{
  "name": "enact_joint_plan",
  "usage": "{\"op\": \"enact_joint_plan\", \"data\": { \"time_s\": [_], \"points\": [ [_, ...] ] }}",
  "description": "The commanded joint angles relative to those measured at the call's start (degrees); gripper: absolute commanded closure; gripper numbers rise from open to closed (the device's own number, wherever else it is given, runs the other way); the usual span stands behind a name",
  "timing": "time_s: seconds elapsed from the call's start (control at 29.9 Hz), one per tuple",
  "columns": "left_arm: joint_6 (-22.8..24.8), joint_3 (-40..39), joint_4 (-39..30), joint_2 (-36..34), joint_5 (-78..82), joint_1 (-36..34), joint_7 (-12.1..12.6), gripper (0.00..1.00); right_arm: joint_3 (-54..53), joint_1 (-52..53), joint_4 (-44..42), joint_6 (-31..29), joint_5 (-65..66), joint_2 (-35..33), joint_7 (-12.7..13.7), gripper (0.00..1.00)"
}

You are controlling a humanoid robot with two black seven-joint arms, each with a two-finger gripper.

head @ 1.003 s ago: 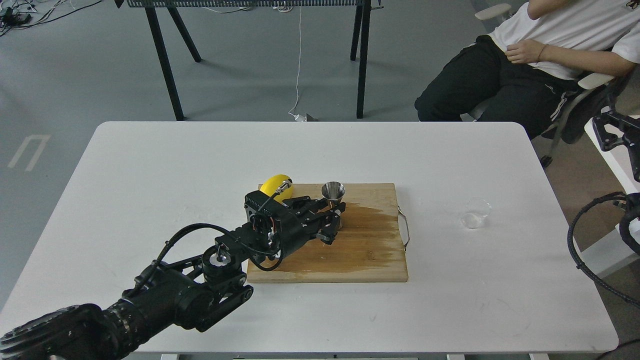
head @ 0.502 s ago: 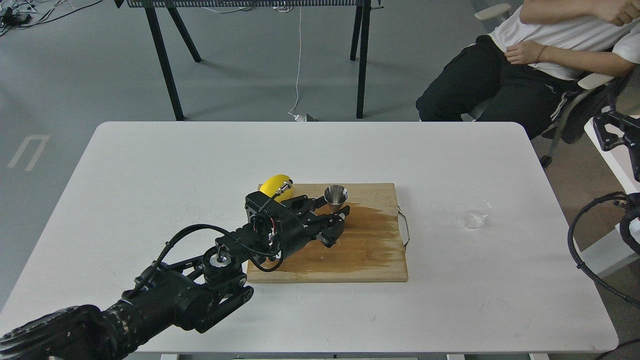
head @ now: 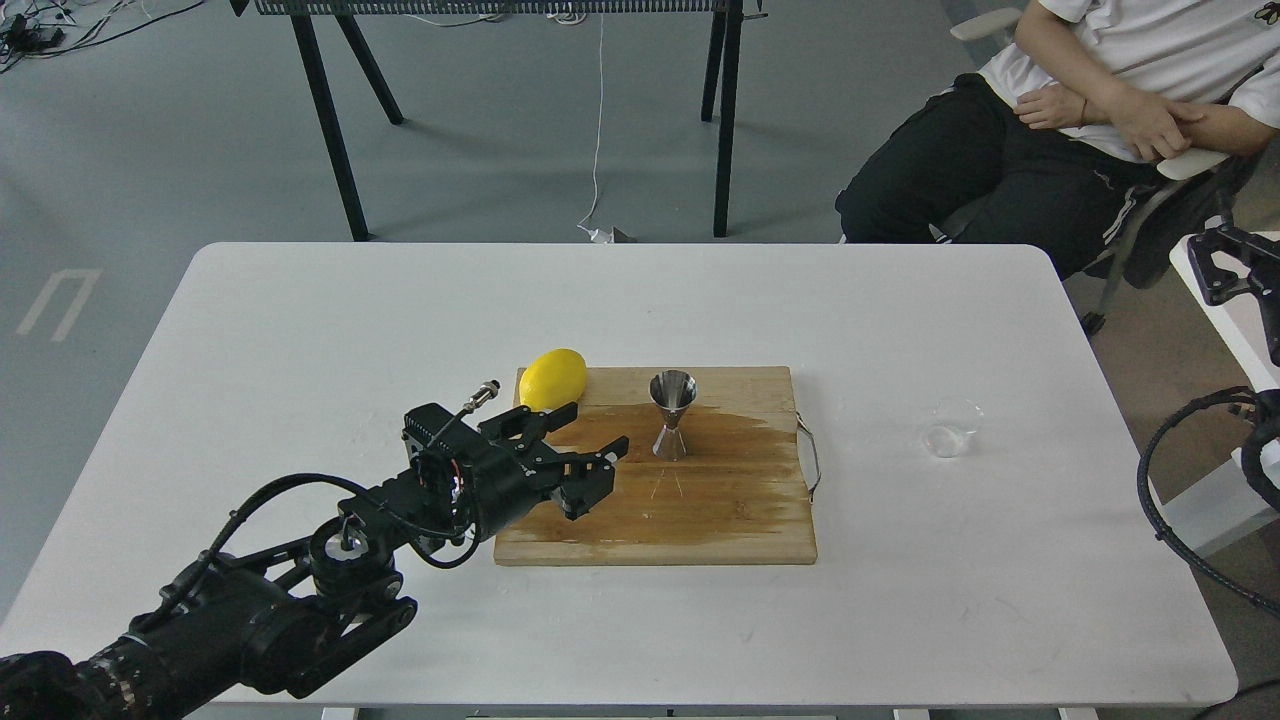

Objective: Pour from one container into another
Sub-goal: 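Withdraw the left gripper away from the board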

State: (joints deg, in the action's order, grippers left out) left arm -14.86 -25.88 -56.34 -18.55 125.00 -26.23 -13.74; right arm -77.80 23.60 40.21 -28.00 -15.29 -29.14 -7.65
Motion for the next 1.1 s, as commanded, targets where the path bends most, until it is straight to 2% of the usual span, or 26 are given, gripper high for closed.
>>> {"op": "enact_joint_plan", "data": {
  "time_s": [0.0,0.17,0.33,0.4,0.47,0.54,0.64,0.77,0.94,1.07],
  "points": [
    [-0.3,-1.4,-4.5,-6.7,0.0,0.1,-0.4,0.20,0.0,0.0,-2.4,0.0,-0.1,0.0,0.0,0.00],
    [-1.6,-7.8,-5.8,-10.4,0.0,-2.0,-0.5,0.14,0.3,-0.1,-3.1,0.0,-0.1,0.0,0.0,0.00],
    [1.1,-12.3,-5.8,-10.1,-26.4,-6.8,-0.7,0.04,0.5,-1.9,-2.2,0.0,-0.6,0.0,1.2,0.00],
    [2.7,-12.8,-5.5,-10.1,-37.3,-9.2,-2.9,0.01,0.1,-3.1,-1.4,0.0,-1.3,0.0,3.4,0.00],
    [3.6,-13.2,-5.0,-10.1,-49.2,-10.5,-8.0,0.01,-0.1,-3.4,0.2,0.0,-3.3,0.0,5.5,0.00],
    [5.4,-13.4,-4.9,-10.1,-59.9,-11.9,-11.0,0.01,0.1,-4.3,1.4,0.0,-5.9,0.0,6.2,0.00],
    [10.5,-13.7,-3.8,-9.9,-77.2,-14.1,-11.4,0.00,0.3,-7.5,5.3,0.0,-6.9,0.0,7.6,0.00],
    [17.3,-16.6,3.8,-7.7,-96.7,-16.3,-11.3,0.00,0.4,-13.6,12.5,0.0,-6.9,0.0,8.0,0.00],
    [25.7,-18.8,13.8,-3.3,-107.8,-18.2,-11.3,0.00,1.0,-16.9,14.5,0.0,-6.9,0.8,8.1,0.00],
    [30.1,-21.4,16.0,-1.9,-114.3,-18.0,-11.3,0.00,1.2,-18.0,14.5,0.0,-7.1,1.7,8.8,0.00]
  ]
}}
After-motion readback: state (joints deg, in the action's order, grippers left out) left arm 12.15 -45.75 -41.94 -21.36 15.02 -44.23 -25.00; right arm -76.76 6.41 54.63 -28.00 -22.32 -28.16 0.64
